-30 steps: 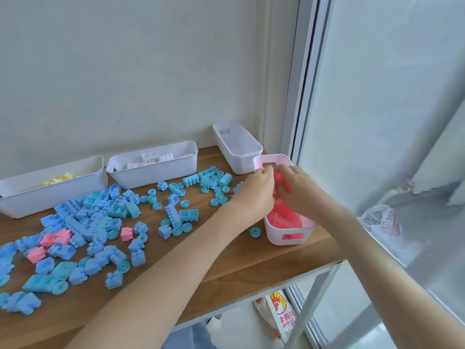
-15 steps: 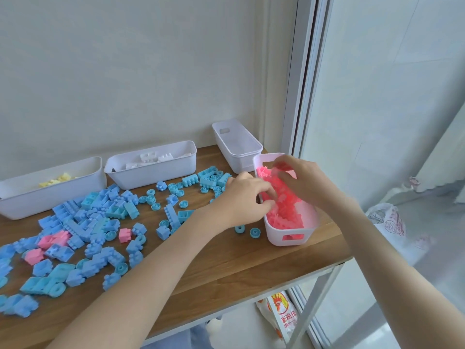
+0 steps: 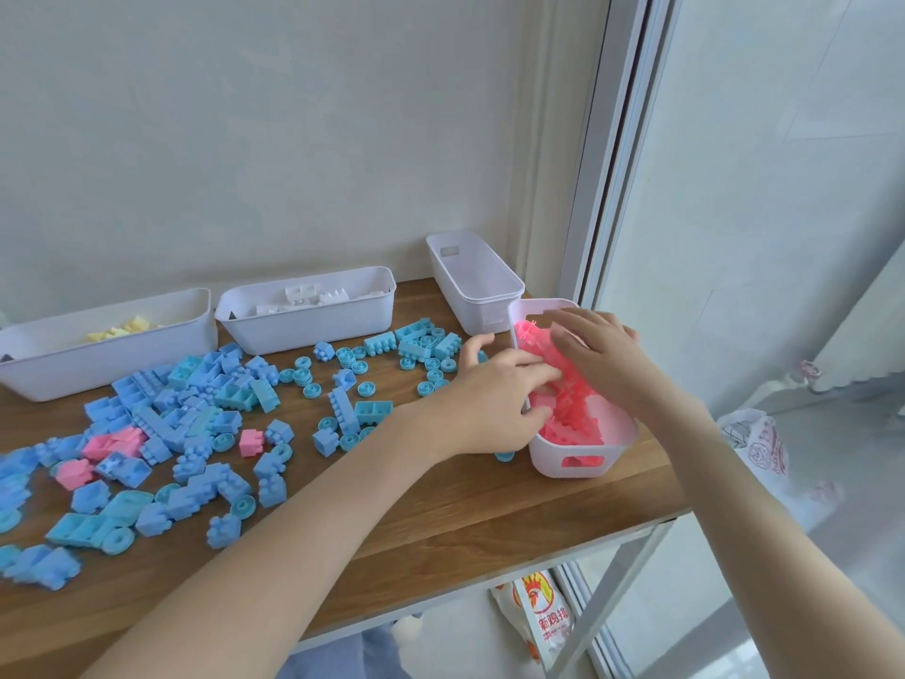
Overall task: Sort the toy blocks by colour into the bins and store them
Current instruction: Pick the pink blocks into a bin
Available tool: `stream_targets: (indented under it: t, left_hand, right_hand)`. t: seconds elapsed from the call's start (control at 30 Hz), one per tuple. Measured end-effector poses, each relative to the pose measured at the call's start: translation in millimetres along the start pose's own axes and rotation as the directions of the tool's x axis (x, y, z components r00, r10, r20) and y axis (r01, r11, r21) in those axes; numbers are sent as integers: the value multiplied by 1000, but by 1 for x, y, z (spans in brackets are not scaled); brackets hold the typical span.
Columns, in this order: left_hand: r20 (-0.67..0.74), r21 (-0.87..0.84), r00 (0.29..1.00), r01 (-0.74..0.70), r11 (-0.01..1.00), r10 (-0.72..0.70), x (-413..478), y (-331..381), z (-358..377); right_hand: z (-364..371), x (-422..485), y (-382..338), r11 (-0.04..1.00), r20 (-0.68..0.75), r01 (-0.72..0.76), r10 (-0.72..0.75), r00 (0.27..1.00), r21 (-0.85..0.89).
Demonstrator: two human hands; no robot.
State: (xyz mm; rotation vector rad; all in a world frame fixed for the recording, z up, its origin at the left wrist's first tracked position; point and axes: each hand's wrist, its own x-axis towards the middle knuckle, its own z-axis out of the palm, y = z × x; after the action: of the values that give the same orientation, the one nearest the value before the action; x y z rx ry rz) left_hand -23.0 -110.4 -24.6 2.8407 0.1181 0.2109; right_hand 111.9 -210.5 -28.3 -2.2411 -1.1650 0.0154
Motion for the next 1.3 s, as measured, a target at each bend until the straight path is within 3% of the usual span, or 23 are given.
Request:
stream_targets:
  t: [0.1, 0.23, 0.37, 0.53, 0.63, 0.77, 1.0, 1.1, 1.2, 1.3]
  left_hand:
    - [-83, -148, 997, -17, 989, 5, 0, -5, 2]
    - [-207, -184, 971, 85, 979, -123, 7, -7, 7]
    - [-29, -93, 966, 253, 963, -256, 12, -11, 7]
    - [61, -90, 957, 287, 954, -282, 10, -17, 11]
    - [20, -112, 957, 289, 951, -289, 8, -20, 8]
    - [-169, -149, 950, 237, 960, -261, 10, -17, 9]
    - [-294, -278, 921, 175, 945, -257, 14, -6, 7]
    - [-150, -276, 961, 183, 943, -231, 14, -3, 8]
    - [109, -173, 969, 240, 955, -224, 14, -3, 9]
    - [152, -240, 968, 230, 943, -197, 17, -7, 9]
  right_hand:
    - [-10, -15, -6, 980, 44, 46, -55, 998, 192]
    - [-6, -18, 1, 990, 82, 57, -47, 996, -127]
    - [-3, -14, 2, 981, 133, 5, 21, 991, -193]
    - [-1, -16, 7, 995, 6, 54, -54, 999, -80]
    - [-3, -20, 10, 999, 5, 47, -47, 999, 3]
    - [-1, -26, 4, 993, 177, 46, -26, 984, -109]
    - [2, -25, 5, 994, 1, 65, -66, 998, -93]
    - [-4, -29, 6, 1000, -61, 1, -2, 998, -13]
    - [-10, -36, 8, 997, 78, -11, 16, 997, -70]
    - [-5, -40, 10, 995, 68, -49, 55, 996, -91]
